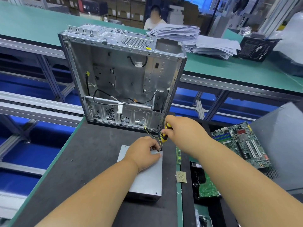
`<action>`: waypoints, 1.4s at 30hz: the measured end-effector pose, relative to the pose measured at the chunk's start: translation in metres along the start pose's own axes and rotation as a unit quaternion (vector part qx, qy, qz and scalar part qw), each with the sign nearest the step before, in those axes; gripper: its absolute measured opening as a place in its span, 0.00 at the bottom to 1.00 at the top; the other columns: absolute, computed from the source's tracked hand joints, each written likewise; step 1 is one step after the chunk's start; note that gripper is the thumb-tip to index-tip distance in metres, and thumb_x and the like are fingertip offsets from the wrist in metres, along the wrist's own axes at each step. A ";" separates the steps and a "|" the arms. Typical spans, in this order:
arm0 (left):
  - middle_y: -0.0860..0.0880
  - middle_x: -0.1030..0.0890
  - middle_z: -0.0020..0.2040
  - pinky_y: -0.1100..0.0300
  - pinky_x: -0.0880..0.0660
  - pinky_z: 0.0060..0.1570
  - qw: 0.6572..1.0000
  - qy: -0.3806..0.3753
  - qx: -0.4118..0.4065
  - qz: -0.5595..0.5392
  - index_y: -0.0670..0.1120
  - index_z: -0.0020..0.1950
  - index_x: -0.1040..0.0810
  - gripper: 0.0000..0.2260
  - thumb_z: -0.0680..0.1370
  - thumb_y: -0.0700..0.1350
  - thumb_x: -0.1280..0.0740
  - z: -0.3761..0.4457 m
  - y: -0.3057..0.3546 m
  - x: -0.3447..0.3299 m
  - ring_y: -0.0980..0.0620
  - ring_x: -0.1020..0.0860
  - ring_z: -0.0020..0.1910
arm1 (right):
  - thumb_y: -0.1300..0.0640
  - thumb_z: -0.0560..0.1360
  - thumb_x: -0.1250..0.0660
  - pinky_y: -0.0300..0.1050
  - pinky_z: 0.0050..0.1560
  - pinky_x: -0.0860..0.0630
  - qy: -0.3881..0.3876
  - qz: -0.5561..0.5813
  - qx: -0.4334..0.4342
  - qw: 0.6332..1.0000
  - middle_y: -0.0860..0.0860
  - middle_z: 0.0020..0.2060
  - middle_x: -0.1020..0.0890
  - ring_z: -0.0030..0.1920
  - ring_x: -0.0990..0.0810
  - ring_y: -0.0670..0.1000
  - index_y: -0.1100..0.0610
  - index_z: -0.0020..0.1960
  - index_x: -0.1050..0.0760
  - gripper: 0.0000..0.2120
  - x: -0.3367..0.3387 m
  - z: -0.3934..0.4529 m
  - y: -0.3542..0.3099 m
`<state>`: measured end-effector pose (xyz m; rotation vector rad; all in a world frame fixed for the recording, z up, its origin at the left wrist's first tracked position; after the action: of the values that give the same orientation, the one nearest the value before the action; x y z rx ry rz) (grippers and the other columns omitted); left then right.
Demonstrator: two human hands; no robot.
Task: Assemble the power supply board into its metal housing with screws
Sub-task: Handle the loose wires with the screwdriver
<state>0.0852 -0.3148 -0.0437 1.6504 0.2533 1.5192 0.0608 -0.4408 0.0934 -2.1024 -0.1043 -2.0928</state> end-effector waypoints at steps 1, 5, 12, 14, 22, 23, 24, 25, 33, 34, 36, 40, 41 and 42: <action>0.60 0.26 0.41 0.62 0.29 0.48 1.000 0.001 -0.001 0.002 0.58 0.42 0.25 0.07 0.70 0.51 0.27 0.000 0.000 0.000 0.58 0.28 0.47 | 0.43 0.81 0.40 0.47 0.31 0.38 0.002 -0.007 -0.025 1.000 0.47 0.32 0.31 0.34 0.30 0.51 0.53 0.47 0.37 0.14 -0.002 0.002 0.002; 0.58 0.25 0.42 0.60 0.27 0.48 1.000 0.006 0.001 -0.003 0.57 0.41 0.23 0.06 0.70 0.50 0.27 0.000 0.000 -0.001 0.58 0.27 0.47 | 0.42 0.82 0.44 0.44 0.27 0.42 0.014 -0.051 -0.071 0.996 0.48 0.30 0.33 0.29 0.37 0.46 0.54 0.46 0.39 0.16 -0.005 0.003 0.005; 0.58 0.25 0.41 0.63 0.28 0.46 1.000 0.007 -0.001 -0.005 0.58 0.40 0.25 0.07 0.70 0.50 0.27 0.000 0.000 0.000 0.59 0.28 0.45 | 0.50 0.81 0.38 0.45 0.31 0.37 -0.019 0.083 -0.009 0.996 0.50 0.36 0.28 0.36 0.29 0.51 0.55 0.50 0.34 0.09 -0.005 0.001 0.001; 0.58 0.25 0.41 0.63 0.28 0.46 1.000 0.006 -0.003 0.001 0.58 0.41 0.25 0.07 0.70 0.50 0.27 0.000 0.000 0.000 0.59 0.28 0.45 | 0.50 0.81 0.37 0.45 0.30 0.37 0.011 0.094 -0.040 0.995 0.51 0.34 0.27 0.33 0.31 0.50 0.56 0.48 0.36 0.11 -0.009 0.000 0.004; 0.57 0.23 0.42 0.63 0.28 0.45 1.000 0.006 0.000 0.010 0.56 0.41 0.23 0.05 0.70 0.51 0.27 0.000 0.001 -0.001 0.57 0.27 0.45 | 0.45 0.81 0.40 0.46 0.37 0.31 0.088 0.056 -0.114 0.988 0.46 0.32 0.34 0.36 0.29 0.52 0.53 0.48 0.38 0.13 -0.021 -0.006 0.001; 0.57 0.23 0.42 0.63 0.28 0.45 1.000 0.005 0.001 0.011 0.57 0.41 0.23 0.06 0.70 0.52 0.27 0.000 0.000 -0.001 0.58 0.27 0.45 | 0.45 0.81 0.41 0.45 0.36 0.31 0.096 0.048 -0.106 0.989 0.47 0.32 0.33 0.36 0.29 0.51 0.53 0.48 0.37 0.12 -0.021 -0.006 0.000; 0.57 0.24 0.42 0.63 0.29 0.45 1.000 0.004 0.002 0.012 0.57 0.41 0.24 0.06 0.70 0.52 0.27 0.000 0.000 -0.002 0.58 0.27 0.45 | 0.46 0.81 0.40 0.45 0.35 0.31 0.098 0.052 -0.098 0.989 0.47 0.33 0.32 0.36 0.28 0.51 0.53 0.48 0.35 0.12 -0.021 -0.005 -0.001; 0.57 0.23 0.42 0.63 0.28 0.45 1.000 0.004 0.002 0.012 0.57 0.41 0.24 0.06 0.70 0.52 0.27 0.001 0.000 -0.002 0.58 0.27 0.45 | 0.47 0.81 0.39 0.46 0.35 0.29 0.096 0.073 -0.090 0.989 0.48 0.36 0.30 0.37 0.28 0.51 0.53 0.49 0.35 0.10 -0.021 -0.004 -0.001; 0.57 0.24 0.42 0.62 0.28 0.46 1.000 0.001 0.003 0.019 0.58 0.41 0.25 0.06 0.71 0.52 0.28 0.001 0.000 -0.001 0.57 0.27 0.46 | 0.62 0.80 0.39 0.37 0.41 0.24 0.022 0.312 -0.028 0.950 0.44 0.48 0.21 0.43 0.22 0.43 0.40 0.60 0.36 0.18 -0.029 -0.007 0.005; 0.57 0.24 0.42 0.62 0.28 0.46 1.000 0.002 0.003 0.017 0.58 0.41 0.25 0.06 0.71 0.52 0.27 0.001 0.000 -0.001 0.58 0.27 0.46 | 0.62 0.80 0.39 0.36 0.40 0.25 0.019 0.297 -0.022 0.954 0.44 0.48 0.22 0.42 0.22 0.42 0.40 0.60 0.35 0.18 -0.028 -0.007 0.005; 0.57 0.24 0.42 0.63 0.29 0.46 1.000 0.004 0.004 0.014 0.58 0.40 0.25 0.06 0.71 0.52 0.27 0.001 0.000 -0.001 0.58 0.28 0.46 | 0.61 0.80 0.37 0.40 0.41 0.24 0.030 0.261 -0.016 0.965 0.45 0.46 0.21 0.41 0.22 0.43 0.43 0.58 0.32 0.14 -0.025 -0.007 0.008; 0.58 0.24 0.41 0.65 0.31 0.44 1.000 0.006 0.005 0.018 0.58 0.40 0.25 0.06 0.71 0.53 0.28 0.001 0.000 -0.001 0.59 0.28 0.46 | 0.55 0.77 0.31 0.51 0.46 0.21 0.062 0.230 -0.016 0.971 0.48 0.41 0.20 0.42 0.21 0.49 0.49 0.51 0.30 0.08 -0.019 -0.007 0.013; 0.58 0.24 0.41 0.66 0.32 0.43 1.000 0.006 0.006 0.018 0.58 0.40 0.24 0.06 0.71 0.53 0.28 0.001 0.000 -0.001 0.60 0.28 0.46 | 0.52 0.76 0.30 0.51 0.44 0.22 0.070 0.216 -0.023 0.974 0.49 0.39 0.21 0.41 0.22 0.50 0.51 0.49 0.30 0.09 -0.018 -0.007 0.015; 0.58 0.24 0.42 0.68 0.33 0.43 1.000 0.006 0.009 0.019 0.58 0.40 0.24 0.06 0.71 0.53 0.28 0.001 0.001 -0.001 0.60 0.28 0.46 | 0.49 0.76 0.29 0.51 0.42 0.23 0.077 0.202 -0.033 0.976 0.49 0.37 0.22 0.39 0.23 0.51 0.53 0.48 0.32 0.12 -0.017 -0.007 0.017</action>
<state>0.0850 -0.3163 -0.0439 1.6685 0.2444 1.5604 0.0563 -0.4576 0.0751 -1.7956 0.3848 -2.0176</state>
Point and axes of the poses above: each hand's wrist, its own z-axis towards the middle knuckle, its own x-axis out of the back of the hand, y = z × x, the point moved 4 cm from there along z, towards the middle knuckle
